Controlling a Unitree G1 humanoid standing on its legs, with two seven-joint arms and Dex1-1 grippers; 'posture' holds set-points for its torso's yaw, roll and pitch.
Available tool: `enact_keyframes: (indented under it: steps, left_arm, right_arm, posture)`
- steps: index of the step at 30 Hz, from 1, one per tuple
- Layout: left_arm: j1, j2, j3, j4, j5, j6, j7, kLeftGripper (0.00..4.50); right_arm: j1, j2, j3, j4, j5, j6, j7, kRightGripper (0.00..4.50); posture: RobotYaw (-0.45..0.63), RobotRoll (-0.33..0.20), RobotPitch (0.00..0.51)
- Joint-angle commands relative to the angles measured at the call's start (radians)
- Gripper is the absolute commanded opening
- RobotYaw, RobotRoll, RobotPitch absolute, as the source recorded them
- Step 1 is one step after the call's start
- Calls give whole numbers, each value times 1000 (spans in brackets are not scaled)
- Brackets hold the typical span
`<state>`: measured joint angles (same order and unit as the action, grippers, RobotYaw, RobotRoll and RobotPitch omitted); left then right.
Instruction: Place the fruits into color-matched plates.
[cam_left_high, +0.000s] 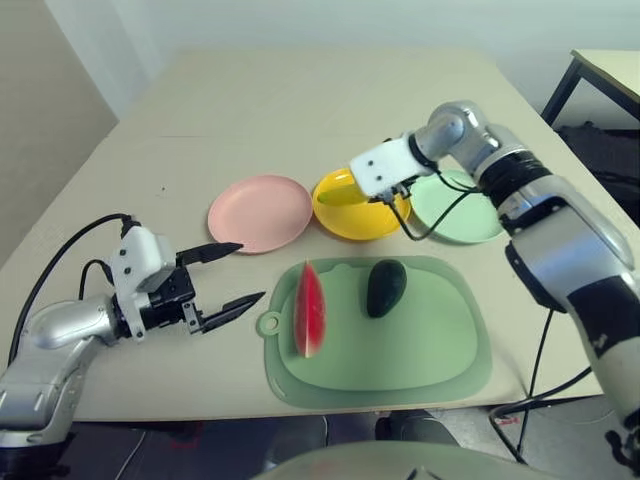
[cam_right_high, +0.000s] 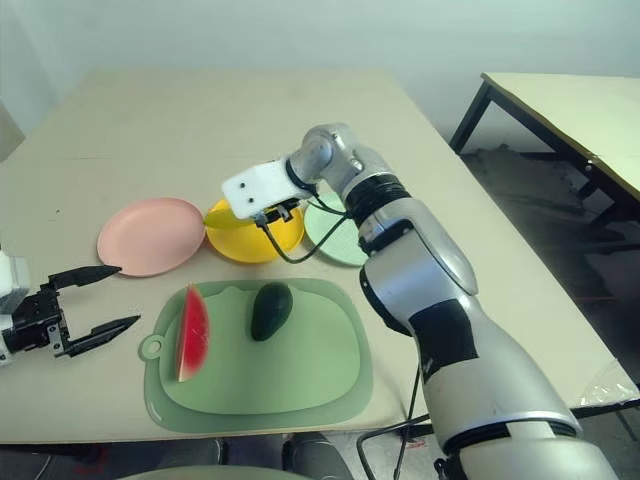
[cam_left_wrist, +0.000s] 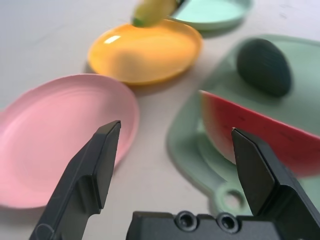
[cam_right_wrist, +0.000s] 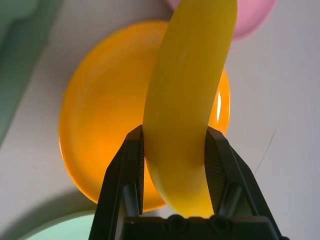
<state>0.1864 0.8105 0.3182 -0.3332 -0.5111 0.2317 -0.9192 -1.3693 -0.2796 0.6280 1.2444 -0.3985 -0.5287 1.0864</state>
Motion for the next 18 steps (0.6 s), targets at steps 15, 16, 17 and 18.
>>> enact_keyframes:
  steps: [15, 16, 17, 18]
  left_arm:
    - [-36, -19, 6, -10, 41, 76, 103, 4500]
    - [-33, -18, 6, -10, 46, 72, 102, 4500]
    - [-31, -19, 7, -9, 49, 70, 102, 4500]
    - [-27, -20, 8, -11, 51, 67, 101, 4500]
  right_arm:
    - [61, 67, -17, 62, -104, 70, -107, 1688]
    - [63, 69, -17, 64, -106, 69, -112, 2038]
    - [65, 71, -18, 65, -109, 69, -115, 2426]
    - [67, 71, -17, 66, -112, 67, -118, 2658]
  posture:
    - [184, 0, 12]
    - [190, 0, 9]
    - [190, 0, 9]
    - [193, 0, 8]
